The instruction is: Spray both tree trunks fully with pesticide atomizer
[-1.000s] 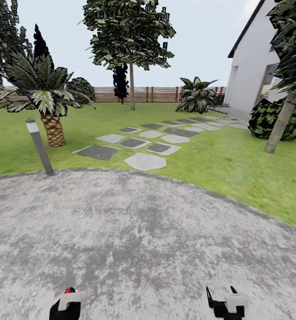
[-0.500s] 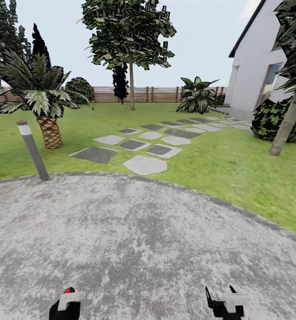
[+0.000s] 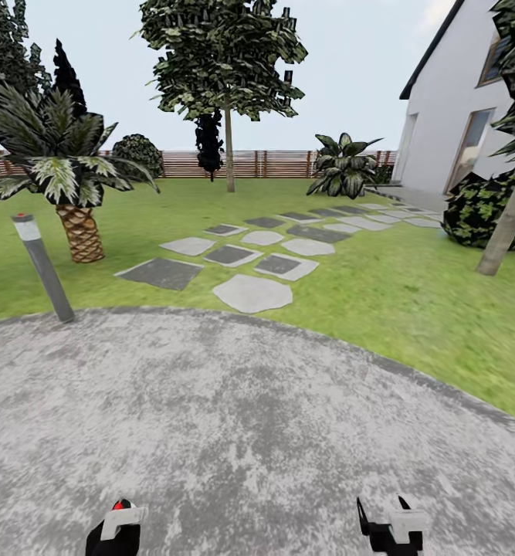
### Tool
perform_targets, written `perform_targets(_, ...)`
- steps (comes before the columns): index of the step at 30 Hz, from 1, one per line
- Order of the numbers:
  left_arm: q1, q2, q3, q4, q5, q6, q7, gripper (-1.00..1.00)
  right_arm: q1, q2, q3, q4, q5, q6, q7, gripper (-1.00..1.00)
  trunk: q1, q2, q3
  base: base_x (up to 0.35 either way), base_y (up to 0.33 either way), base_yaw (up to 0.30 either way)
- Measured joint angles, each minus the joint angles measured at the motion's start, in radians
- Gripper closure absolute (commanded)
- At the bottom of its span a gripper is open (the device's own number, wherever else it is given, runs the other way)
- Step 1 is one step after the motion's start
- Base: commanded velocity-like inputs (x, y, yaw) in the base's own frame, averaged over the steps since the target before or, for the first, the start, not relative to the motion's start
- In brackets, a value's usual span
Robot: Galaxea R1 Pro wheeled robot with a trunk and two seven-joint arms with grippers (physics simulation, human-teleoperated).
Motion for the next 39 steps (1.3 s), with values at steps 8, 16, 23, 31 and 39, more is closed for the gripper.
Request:
perform_targets(8, 0.000, 0.000, 0.000, 0.000, 0.000, 0.000, 0.000, 1.00, 0.000, 0.022, -0.001, -0.001, -0.001, 0.001, -0.059, -1.00, 0.000, 0.000, 0.000, 0.339, 0.000, 0.000)
perform_targets(16, 0.000, 0.000, 0.000, 0.000, 0.000, 0.000, 0.000, 1.00, 0.000, 0.022, 0.002, -0.001, 0.004, 0.000, -0.122, -1.00, 0.000, 0.000, 0.000, 0.339, 0.000, 0.000)
perform_targets(23, 0.000, 0.000, 0.000, 0.000, 0.000, -0.001, 0.000, 1.00, 0.000, 0.022, 0.003, 0.000, 0.005, 0.000, -0.105, -1.00, 0.000, 0.000, -0.002, 0.339, 0.000, 0.038)
perform_targets(31, 0.000, 0.000, 0.000, 0.000, 0.000, -0.001, 0.000, 1.00, 0.000, 0.022, 0.002, 0.000, 0.003, 0.000, -0.100, -1.00, 0.000, 0.000, -0.010, 0.339, 0.000, 0.158)
perform_targets(39, 0.000, 0.000, 0.000, 0.000, 0.000, -0.001, 0.000, 1.00, 0.000, 0.022, 0.001, -0.001, 0.002, 0.000, -0.101, -1.00, 0.000, 0.000, -0.020, 0.339, 0.000, 0.161)
